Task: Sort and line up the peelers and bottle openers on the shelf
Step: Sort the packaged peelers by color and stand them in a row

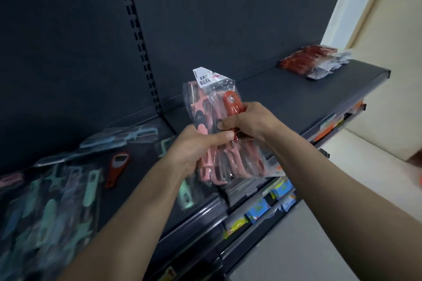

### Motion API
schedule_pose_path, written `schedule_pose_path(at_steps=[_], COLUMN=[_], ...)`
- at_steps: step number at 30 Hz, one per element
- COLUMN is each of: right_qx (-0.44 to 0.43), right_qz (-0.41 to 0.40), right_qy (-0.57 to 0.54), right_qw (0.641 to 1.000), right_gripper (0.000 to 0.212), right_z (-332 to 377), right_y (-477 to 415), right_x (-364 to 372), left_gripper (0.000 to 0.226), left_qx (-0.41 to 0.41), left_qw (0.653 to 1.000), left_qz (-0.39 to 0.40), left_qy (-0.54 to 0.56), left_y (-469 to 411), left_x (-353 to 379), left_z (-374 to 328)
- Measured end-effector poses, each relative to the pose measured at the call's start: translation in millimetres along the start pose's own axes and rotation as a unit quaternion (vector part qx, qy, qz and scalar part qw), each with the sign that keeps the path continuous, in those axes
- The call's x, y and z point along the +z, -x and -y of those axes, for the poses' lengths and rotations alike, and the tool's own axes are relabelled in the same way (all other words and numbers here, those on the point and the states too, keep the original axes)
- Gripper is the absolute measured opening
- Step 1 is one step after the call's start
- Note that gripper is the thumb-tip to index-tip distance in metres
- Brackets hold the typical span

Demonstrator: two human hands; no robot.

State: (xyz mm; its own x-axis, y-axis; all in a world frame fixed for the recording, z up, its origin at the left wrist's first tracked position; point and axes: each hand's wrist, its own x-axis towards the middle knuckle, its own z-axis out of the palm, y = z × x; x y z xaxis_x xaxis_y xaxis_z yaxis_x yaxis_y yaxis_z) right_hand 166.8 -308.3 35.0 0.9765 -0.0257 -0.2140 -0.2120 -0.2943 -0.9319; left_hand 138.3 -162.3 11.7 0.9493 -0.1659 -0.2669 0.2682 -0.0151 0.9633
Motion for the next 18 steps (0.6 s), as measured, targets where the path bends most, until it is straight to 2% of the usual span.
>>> schedule_pose_path(at_steps=[5, 9, 13, 18], right_qx=[0.008, 0.004, 0.014, 0.041], right_qz=[0.002, -0.002, 0.000, -0.039], right_qy=[-0.051, -0.062, -0.069, -0.040], right_qw=[0.999, 0.998, 0.998, 0.998], right_gripper=[0.016, 0.023, 0.038, 0.056], right_z=[-26.4, -46.7, -64.4, -73.0], right_y=[-19.1, -34.2, -48.8, -77.9], right_x=[-75.9, -129.9, -173.4, -210.0], left_gripper=[0.030, 0.014, 0.022, 0.039], left_qx=[-0.001, -0.031, -0.036, -0.034], left_qw=[0.998, 0.996, 0.993, 0.988], left_qz=[0.053, 0.058, 0.084, 0.140], left_qy=[0.027, 0.060, 0.069, 0.049], left_y=[-30.7, -57.1, -83.2, -118.3], left_x=[75.4, 128.2, 170.4, 200.8], left_z=[-6.0, -9.1, -12.0, -17.3])
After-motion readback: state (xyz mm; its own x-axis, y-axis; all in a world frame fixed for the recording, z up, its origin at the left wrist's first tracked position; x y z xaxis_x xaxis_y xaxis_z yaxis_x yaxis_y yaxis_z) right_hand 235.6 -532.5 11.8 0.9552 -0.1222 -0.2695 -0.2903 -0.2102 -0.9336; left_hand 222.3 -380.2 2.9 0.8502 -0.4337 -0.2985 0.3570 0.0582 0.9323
